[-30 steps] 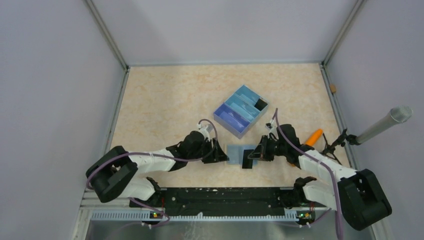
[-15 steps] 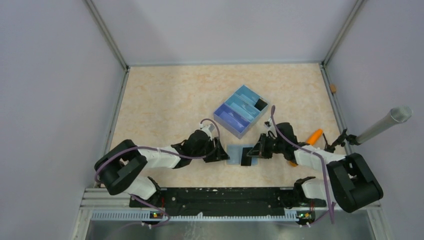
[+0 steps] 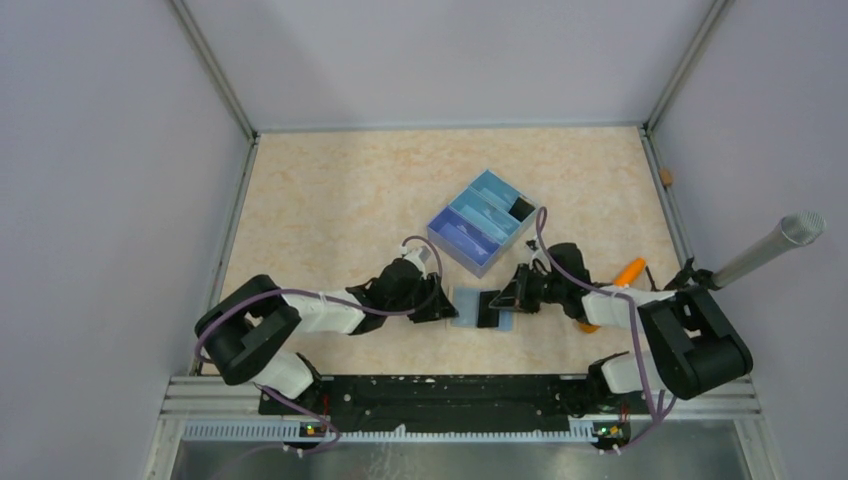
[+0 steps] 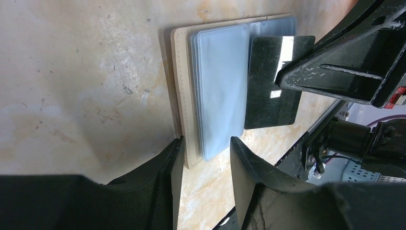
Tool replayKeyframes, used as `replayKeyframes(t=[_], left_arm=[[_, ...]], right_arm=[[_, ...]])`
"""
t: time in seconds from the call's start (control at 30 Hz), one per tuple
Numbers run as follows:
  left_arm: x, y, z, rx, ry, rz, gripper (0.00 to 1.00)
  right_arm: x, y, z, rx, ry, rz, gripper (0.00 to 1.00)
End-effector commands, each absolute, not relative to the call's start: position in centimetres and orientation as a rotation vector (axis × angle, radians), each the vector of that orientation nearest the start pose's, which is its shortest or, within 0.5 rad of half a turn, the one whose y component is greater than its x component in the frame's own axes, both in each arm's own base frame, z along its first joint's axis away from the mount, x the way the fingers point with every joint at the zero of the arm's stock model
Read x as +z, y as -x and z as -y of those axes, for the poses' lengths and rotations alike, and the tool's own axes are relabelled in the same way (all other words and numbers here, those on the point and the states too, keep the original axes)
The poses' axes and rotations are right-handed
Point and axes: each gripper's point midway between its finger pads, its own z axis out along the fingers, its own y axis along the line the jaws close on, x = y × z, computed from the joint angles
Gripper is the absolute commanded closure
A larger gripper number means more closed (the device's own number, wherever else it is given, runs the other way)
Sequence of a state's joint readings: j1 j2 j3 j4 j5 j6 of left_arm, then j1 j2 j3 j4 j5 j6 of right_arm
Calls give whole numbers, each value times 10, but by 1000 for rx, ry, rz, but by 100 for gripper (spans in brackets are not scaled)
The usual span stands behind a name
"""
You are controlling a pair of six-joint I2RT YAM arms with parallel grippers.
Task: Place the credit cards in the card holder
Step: Insert the credit card into the card holder.
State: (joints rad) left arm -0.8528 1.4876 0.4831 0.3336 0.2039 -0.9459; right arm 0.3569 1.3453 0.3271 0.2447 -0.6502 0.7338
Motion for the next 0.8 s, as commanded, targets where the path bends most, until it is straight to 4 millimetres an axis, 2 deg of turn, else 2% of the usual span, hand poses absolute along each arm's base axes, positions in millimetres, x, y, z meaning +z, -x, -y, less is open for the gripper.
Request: replayKeyframes(t=[0.0,0.4,0.77], left_arm=[[32,-187,312,-1065,-19,-2506,57],[26,-185,310,-1047,-21,-2530,69],[20,-186,305,-993,-22,-2550,74]], right_arm=[[39,-206,-215,1315,-128,-2447,100],[28,-201,-210,1322,-310,-2432,100],[33,-216,-210,1281,-316,-2417,100]])
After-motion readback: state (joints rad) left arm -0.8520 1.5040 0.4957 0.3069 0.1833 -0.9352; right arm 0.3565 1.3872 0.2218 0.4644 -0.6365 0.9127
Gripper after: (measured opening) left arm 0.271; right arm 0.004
